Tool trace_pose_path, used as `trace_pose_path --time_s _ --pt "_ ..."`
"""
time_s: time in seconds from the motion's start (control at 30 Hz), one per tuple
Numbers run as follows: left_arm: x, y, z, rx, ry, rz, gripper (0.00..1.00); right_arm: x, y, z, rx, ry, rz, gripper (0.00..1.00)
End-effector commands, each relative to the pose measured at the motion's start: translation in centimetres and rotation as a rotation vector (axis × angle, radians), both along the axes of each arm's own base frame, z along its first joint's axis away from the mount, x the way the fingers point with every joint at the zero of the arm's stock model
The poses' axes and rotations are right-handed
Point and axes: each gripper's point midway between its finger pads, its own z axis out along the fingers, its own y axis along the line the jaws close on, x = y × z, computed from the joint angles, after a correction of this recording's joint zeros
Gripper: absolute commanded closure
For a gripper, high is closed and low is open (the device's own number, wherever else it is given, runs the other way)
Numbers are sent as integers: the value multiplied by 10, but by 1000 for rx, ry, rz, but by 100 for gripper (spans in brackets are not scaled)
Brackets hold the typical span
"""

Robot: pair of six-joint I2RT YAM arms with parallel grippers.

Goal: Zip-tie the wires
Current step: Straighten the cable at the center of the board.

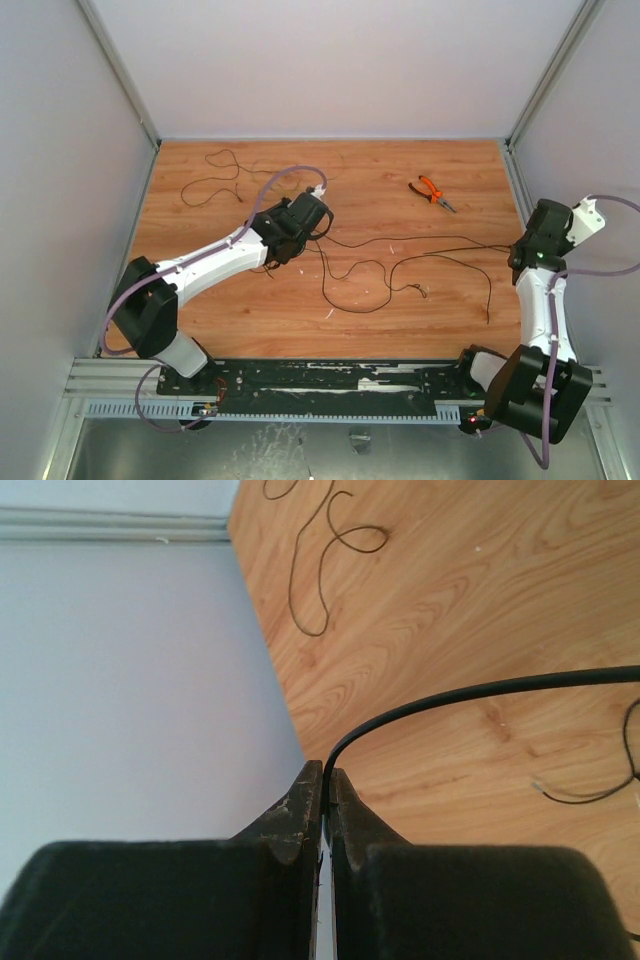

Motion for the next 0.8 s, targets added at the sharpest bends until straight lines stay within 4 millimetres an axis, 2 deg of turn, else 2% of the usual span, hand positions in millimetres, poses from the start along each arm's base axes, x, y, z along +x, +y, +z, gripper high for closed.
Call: trace_pose_path --time_s 0.0,0.17,0.33,0.53,0.77 --pt "1 -15 -12 -8 49 -53 100 -7 -27 0 -66 -26 -126 100" --pt "1 -28 -35 -24 124 -70 100 -5 -29 -17 -57 4 -120 100" --pt "-4 -29 -58 32 193 -91 100 9 -17 -42 18 10 -39 100" --pt "-9 -24 -75 76 248 -103 100 12 -2 -73 91 34 22 100" --pt "-24 -5 -105 156 350 -114 100 11 4 -89 114 53 53 100"
